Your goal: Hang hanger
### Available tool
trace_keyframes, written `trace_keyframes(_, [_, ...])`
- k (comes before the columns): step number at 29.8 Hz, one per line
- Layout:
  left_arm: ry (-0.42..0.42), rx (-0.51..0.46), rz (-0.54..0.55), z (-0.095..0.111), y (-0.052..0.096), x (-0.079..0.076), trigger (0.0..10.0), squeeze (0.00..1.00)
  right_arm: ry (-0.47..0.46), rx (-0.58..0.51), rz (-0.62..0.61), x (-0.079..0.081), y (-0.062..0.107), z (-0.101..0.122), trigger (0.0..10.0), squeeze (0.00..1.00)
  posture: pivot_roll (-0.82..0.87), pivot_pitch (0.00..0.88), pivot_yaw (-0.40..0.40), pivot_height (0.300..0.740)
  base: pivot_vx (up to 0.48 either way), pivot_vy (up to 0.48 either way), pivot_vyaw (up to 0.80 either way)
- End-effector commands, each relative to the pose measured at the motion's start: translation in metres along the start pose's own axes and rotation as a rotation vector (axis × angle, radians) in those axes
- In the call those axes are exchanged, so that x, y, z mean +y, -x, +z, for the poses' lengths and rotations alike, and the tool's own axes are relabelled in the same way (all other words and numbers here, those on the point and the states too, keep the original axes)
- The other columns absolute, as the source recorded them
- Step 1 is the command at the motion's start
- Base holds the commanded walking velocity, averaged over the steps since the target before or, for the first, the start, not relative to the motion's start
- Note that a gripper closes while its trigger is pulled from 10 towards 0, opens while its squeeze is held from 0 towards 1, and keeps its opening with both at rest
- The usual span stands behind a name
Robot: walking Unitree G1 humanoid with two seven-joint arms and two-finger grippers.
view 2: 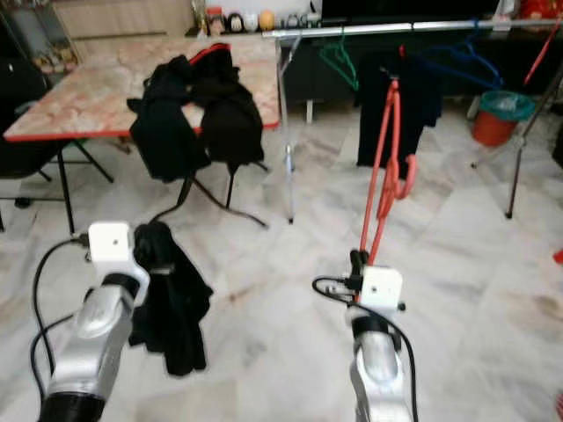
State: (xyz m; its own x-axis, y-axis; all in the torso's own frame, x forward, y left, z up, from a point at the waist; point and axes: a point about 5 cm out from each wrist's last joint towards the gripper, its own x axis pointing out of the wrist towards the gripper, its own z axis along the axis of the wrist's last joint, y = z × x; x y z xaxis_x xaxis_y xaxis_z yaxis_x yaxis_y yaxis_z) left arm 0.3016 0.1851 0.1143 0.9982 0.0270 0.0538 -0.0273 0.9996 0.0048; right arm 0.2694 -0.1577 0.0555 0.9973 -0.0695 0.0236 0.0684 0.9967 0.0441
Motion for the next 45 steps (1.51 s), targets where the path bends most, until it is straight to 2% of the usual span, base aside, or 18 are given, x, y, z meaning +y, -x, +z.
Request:
trace_keyframes(1, [-0.006, -0.031, 0.002, 0.008, -0.003, -0.001, 10.0, 0.0, 0.002, -0.006, 0.014, 0.002, -0.002, 0.001, 10.0, 0.0, -0.02, 0.049, 0.085, 0.74, 0.0, 0.48, 0.0])
trace_keyframes(21, [-0.015, -0.029, -0.009, 0.008, -0.005, -0.001, 10.0, 0.0, 0.003, -0.01, 0.025, 0.008, -0.003, -0.001, 10.0, 0.0, -0.01, 0.036, 0.102, 0.74, 0.0, 0.48, 0.0])
trace_keyframes(39, [-0.018, -0.028, -0.008, 0.005, -0.003, -0.001, 10.0, 0.0, 0.009, 0.005, 0.03, 0.008, -0.003, -0.006, 10.0, 0.0, 0.0, 0.0, 0.087, 0.74, 0.0, 0.48, 0.0])
trace_keyframes(41, [-0.022, -0.027, -0.009, 0.004, -0.004, -0.002, 10.0, 0.0, 0.002, 0.08, -0.015, 0.0, -0.003, -0.017, 10.0, 0.0, 0.0, 0.0, 0.083, 0.74, 0.0, 0.227, 0.0])
trace_keyframes(42, [-0.022, -0.027, -0.009, 0.004, -0.004, -0.002, 10.0, 0.0, 0.002, 0.08, -0.015, 0.0, -0.003, -0.017, 10.0, 0.0, 0.0, 0.0, 0.083, 0.74, 0.0, 0.0, 0.0])
trace_keyframes(45, [-0.026, -0.03, -0.016, 0.004, -0.004, -0.004, 10.0, 0.0, 0.075, 0.293, -0.025, -0.009, 0.002, -0.045, 10.0, 0.0, 0.0, 0.0, 0.081, 0.74, 0.0, 0.0, 0.0])
